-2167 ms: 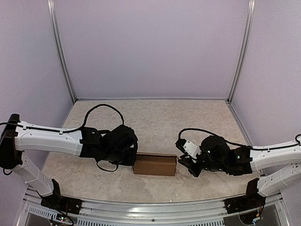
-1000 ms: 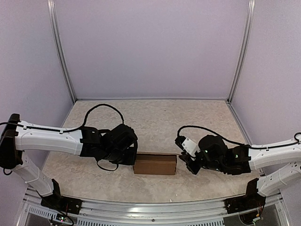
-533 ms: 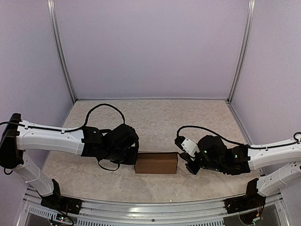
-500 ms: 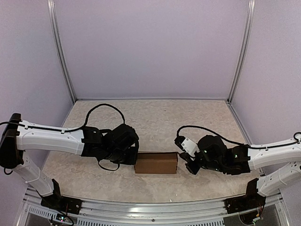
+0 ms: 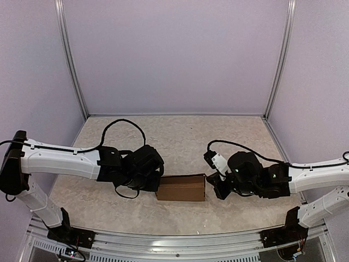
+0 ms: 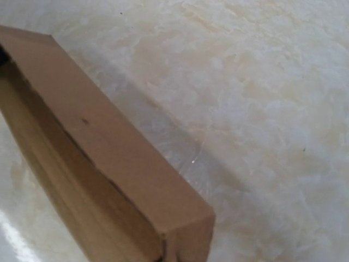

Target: Fold the paper box

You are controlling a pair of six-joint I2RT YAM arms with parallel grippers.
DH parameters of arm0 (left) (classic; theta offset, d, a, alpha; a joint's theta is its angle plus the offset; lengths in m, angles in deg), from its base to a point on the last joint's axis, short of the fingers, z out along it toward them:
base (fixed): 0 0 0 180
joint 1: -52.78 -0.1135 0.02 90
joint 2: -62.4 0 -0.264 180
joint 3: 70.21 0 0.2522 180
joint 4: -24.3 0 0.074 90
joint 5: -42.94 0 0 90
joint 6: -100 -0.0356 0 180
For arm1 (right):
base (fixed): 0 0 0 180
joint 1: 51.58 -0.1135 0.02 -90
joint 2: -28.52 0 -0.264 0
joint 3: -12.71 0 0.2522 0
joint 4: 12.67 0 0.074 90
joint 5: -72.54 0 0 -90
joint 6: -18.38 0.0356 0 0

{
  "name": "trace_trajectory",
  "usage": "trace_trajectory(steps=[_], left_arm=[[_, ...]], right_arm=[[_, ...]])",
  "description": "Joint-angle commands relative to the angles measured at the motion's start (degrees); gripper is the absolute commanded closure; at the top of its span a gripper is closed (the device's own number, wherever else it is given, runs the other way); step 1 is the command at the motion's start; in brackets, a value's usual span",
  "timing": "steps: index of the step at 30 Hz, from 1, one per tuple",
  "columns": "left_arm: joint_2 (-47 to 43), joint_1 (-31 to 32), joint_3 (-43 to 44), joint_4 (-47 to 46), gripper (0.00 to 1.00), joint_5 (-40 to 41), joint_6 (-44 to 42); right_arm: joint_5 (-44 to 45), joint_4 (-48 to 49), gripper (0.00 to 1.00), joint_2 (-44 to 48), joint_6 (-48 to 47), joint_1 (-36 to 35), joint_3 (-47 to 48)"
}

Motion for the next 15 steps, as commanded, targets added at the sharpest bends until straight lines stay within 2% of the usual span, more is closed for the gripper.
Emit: trace_trajectory(steps=[1, 9, 15], left_arm=[[2.7, 0.8, -0.2, 4.7, 1.00, -0.6, -0.2], [3.4, 1.4, 0.7, 5.6, 1.00, 1.0, -0.6], [4.1, 1.9, 1.4, 5.8, 1.00, 1.9, -1.0]], right_arm=[[-1.2, -2.9, 1.00, -0.7, 8.9, -0.3, 1.9], [-6.0, -6.8, 1.00, -0.5, 19.0, 1.9, 3.5], [-11.1, -8.3, 1.00, 0.4, 24.9, 6.7, 3.7]])
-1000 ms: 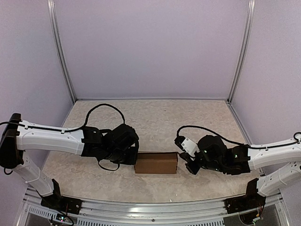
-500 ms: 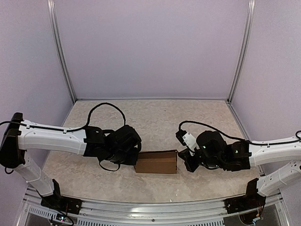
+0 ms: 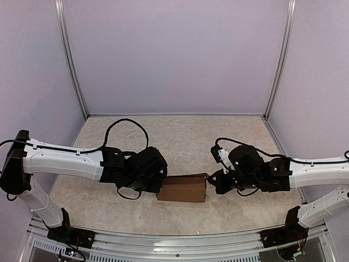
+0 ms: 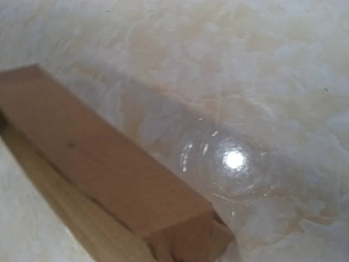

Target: Fold the paper box

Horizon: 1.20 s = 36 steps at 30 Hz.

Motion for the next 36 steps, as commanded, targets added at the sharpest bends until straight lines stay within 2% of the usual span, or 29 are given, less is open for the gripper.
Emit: trace_trajectory(steps=[1, 6, 12, 36], left_arm=[[2.7, 0.6, -0.1, 4.5, 1.00, -0.2, -0.7], [3.2, 1.0, 0.4, 4.4, 1.00, 0.3, -0.9], [3.3, 1.3, 0.4, 4.2, 1.00, 0.7, -0.6], [4.2, 2.0, 0.4, 3.1, 1.00, 0.4, -0.5]], right_arm=[[-5.3, -2.7, 1.00, 0.5, 7.6, 3.7, 1.1], [-11.3, 1.0, 1.00, -0.2, 13.2, 6.6, -0.4], [-13.6, 4.5, 1.00, -1.0, 17.9, 6.9, -1.1], [-9.6, 10.3, 1.00, 2.5, 28.5, 7.0, -4.1]])
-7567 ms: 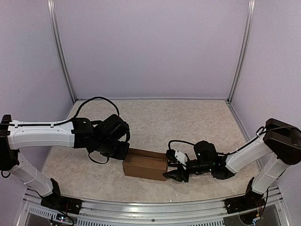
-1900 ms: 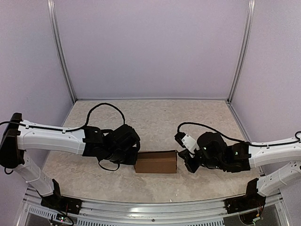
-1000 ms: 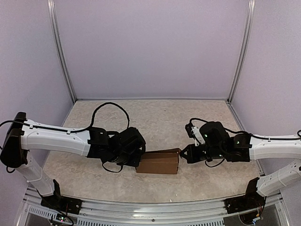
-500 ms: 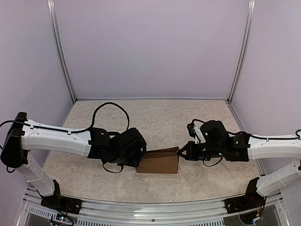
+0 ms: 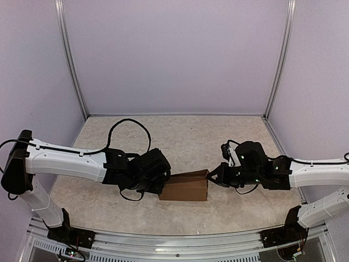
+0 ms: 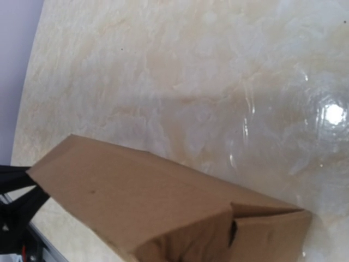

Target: Fold the paper box

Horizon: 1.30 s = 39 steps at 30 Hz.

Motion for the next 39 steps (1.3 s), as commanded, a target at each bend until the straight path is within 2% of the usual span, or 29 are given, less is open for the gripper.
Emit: trace_trajectory(steps=[1, 26, 39], left_arm=[[2.8, 0.6, -0.6, 3.1, 1.00, -2.0, -0.2], [3.2, 0.7, -0.6, 2.7, 1.00, -2.1, -0.7], [3.3, 0.7, -0.6, 2.5, 1.00, -2.2, -0.6]], right_arm=[[1.6, 2.4, 1.00, 2.2, 3.2, 0.4, -0.9], [6.3, 8.3, 1.00, 5.0, 12.8, 0.4, -6.6], [6.3, 6.8, 1.00, 6.0, 9.7, 0.4, -9.4]])
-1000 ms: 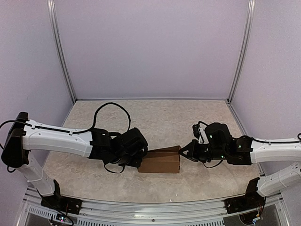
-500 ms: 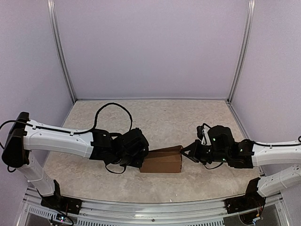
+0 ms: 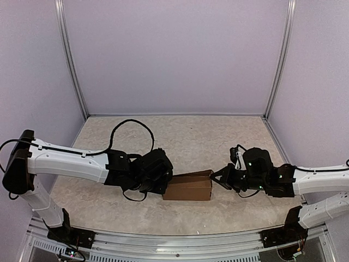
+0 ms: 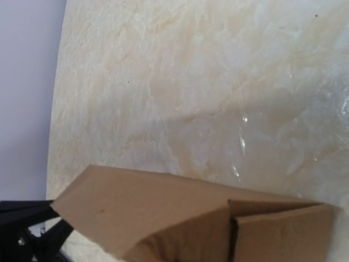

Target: Fold the paper box

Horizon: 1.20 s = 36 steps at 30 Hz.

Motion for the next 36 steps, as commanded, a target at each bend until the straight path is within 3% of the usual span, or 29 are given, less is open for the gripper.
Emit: trace_trajectory(steps=[1, 18, 36], left_arm=[[2.2, 0.3, -0.8, 5.8, 1.00, -1.7, -0.4], [2.9, 0.3, 0.2, 5.8, 1.00, -2.6, -0.2], [2.8, 0.3, 0.4, 5.9, 1.00, -2.5, -0.3]], right_arm=[[2.7, -1.5, 1.00, 1.9, -1.7, 0.5, -2.7], [6.2, -1.3, 1.00, 4.5, -2.0, -0.3, -8.6], [9.1, -2.2, 1.00, 5.0, 2.6, -3.0, -4.6]])
